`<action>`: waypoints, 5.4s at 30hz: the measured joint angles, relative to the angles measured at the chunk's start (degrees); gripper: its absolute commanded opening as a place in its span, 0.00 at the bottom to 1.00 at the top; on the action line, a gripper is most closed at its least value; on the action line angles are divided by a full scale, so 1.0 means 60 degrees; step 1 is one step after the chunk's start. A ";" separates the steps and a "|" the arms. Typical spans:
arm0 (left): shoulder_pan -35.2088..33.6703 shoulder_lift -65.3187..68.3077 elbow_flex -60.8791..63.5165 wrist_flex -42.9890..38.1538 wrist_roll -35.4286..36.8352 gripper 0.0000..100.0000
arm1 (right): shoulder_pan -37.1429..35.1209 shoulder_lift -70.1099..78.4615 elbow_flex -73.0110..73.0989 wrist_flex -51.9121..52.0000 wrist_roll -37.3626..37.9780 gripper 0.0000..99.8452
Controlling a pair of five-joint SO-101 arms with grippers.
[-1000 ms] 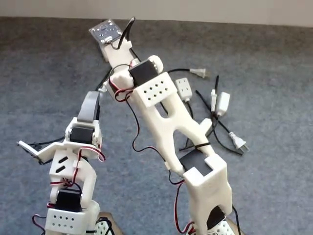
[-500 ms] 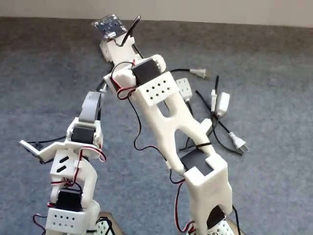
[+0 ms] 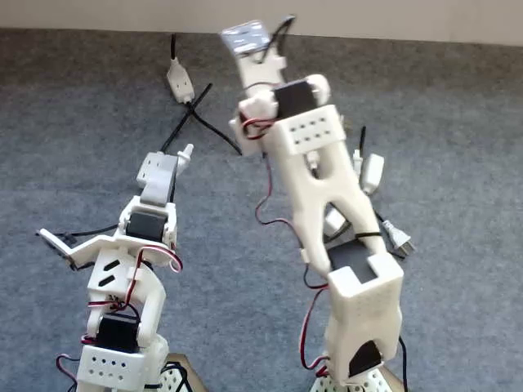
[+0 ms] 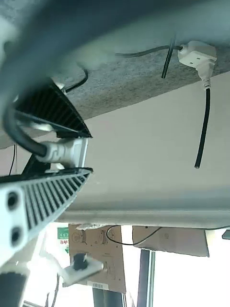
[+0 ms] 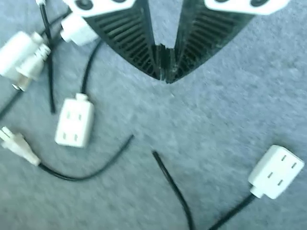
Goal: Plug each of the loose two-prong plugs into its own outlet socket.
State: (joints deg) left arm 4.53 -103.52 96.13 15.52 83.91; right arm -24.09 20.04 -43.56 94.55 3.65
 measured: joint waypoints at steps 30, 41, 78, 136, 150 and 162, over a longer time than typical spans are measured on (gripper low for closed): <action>-0.1465 0.1099 -0.1832 0.0249 -0.4234 0.01 | 0.2989 -0.1158 0.8527 -0.1260 0.0000 0.01; -0.1802 1.0139 -0.9582 0.2799 -0.4278 0.01 | 0.3004 -0.1275 1.1194 -0.3956 -0.0073 0.01; -0.1348 1.8564 -1.5956 0.9040 -1.1267 0.03 | 0.2960 -0.1744 1.2557 -0.5802 -0.0059 0.01; -0.1201 2.2227 -1.7055 0.8689 -1.0271 0.10 | 0.2945 -0.1744 1.2557 -0.5846 -0.0059 0.01; -0.1128 2.4586 -2.0601 1.1004 -1.0652 0.04 | 0.2945 -0.1744 1.2557 -0.5846 -0.0059 0.01; -0.1128 2.7062 -2.4557 1.4037 -1.1736 0.18 | 0.2930 -0.1744 1.2557 -0.5846 -0.0059 0.01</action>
State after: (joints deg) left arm -2.24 58.86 -51.21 99.74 13.49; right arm -6.51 9.58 31.78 59.47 3.30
